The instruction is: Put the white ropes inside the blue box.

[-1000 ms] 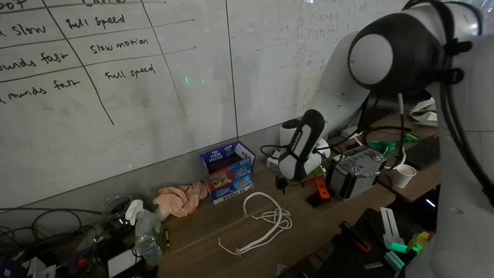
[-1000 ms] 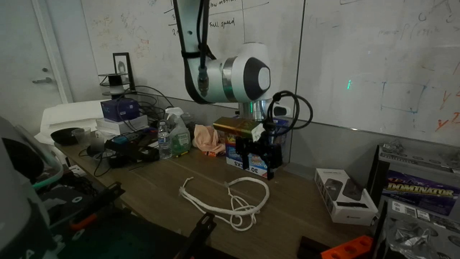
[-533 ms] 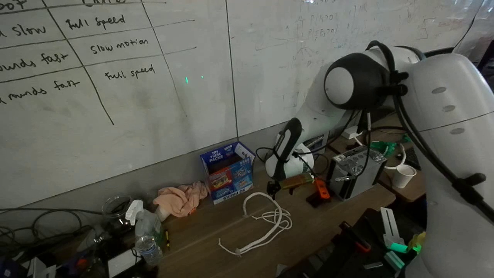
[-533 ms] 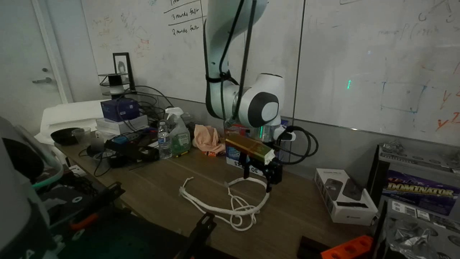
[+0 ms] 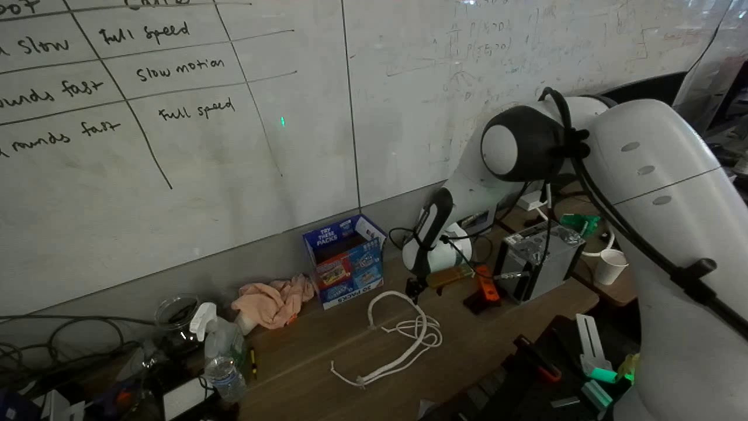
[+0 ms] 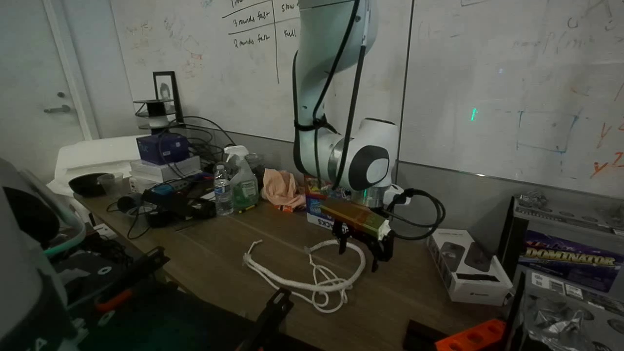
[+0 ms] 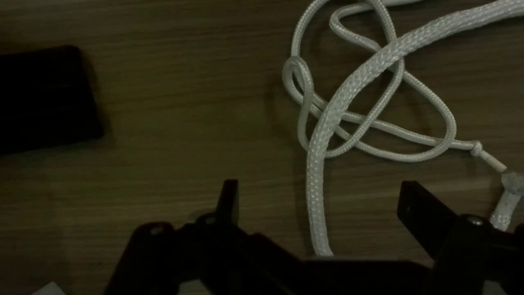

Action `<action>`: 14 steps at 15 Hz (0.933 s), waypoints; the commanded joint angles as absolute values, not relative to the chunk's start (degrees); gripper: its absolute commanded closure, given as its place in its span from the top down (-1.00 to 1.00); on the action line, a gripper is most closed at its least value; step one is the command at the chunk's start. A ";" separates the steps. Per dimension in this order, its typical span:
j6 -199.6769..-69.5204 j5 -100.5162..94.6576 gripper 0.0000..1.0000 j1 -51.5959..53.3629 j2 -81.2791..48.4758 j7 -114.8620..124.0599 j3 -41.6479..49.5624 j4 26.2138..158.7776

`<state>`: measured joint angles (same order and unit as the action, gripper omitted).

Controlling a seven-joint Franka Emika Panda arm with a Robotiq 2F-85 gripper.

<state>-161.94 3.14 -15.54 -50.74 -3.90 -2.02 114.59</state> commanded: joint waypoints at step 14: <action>-170.18 3.23 1.00 -8.94 -61.05 -0.29 2.97 108.26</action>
